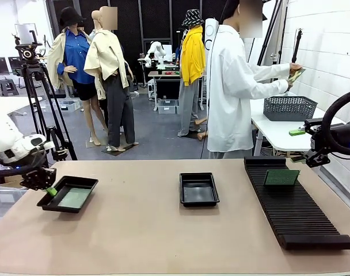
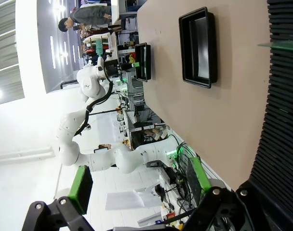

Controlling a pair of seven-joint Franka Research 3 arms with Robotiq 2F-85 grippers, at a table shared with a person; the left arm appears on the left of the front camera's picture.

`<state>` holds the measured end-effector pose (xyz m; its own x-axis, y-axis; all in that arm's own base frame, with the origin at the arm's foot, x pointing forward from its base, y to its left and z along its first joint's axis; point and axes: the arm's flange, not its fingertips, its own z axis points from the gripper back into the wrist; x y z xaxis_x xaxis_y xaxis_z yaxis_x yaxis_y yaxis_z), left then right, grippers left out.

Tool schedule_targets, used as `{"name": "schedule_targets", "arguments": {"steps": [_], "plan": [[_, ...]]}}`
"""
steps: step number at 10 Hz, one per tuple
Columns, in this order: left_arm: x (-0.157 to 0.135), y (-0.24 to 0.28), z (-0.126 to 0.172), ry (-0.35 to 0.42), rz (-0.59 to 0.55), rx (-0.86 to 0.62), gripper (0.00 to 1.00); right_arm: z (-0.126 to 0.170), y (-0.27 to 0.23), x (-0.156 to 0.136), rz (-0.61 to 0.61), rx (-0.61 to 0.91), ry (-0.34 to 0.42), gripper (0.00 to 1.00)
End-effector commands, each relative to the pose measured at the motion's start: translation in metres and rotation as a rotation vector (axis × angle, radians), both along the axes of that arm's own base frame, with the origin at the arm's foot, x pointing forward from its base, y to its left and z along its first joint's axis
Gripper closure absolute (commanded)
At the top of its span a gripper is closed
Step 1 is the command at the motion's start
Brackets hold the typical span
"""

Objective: Inspect and transfer BCBs to ESD trays.
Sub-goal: Pick up the ESD tray and place it on the left side of the table.

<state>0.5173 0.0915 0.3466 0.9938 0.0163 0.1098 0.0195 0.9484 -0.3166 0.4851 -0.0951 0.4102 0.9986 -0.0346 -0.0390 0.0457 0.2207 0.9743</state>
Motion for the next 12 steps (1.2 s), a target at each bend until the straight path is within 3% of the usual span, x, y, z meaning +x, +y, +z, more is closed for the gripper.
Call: {"name": "schedule_targets", "arguments": {"steps": [1,5,8,12], "plan": [[0.005,0.027,-0.002,-0.012,-0.031,-0.005,1.0,0.001,0.002,-0.001,-0.012,-0.009,0.015,0.0],[0.007,0.085,-0.006,-0.005,-0.032,-0.062,1.0,0.001,0.002,-0.001,-0.012,-0.009,0.015,0.0],[0.011,0.124,-0.006,-0.015,0.041,-0.103,1.0,0.001,0.002,-0.001,-0.012,-0.009,0.015,0.0],[0.011,0.142,-0.007,-0.014,0.085,-0.119,1.0,0.001,0.002,-0.001,-0.012,-0.009,0.015,0.0]]}}
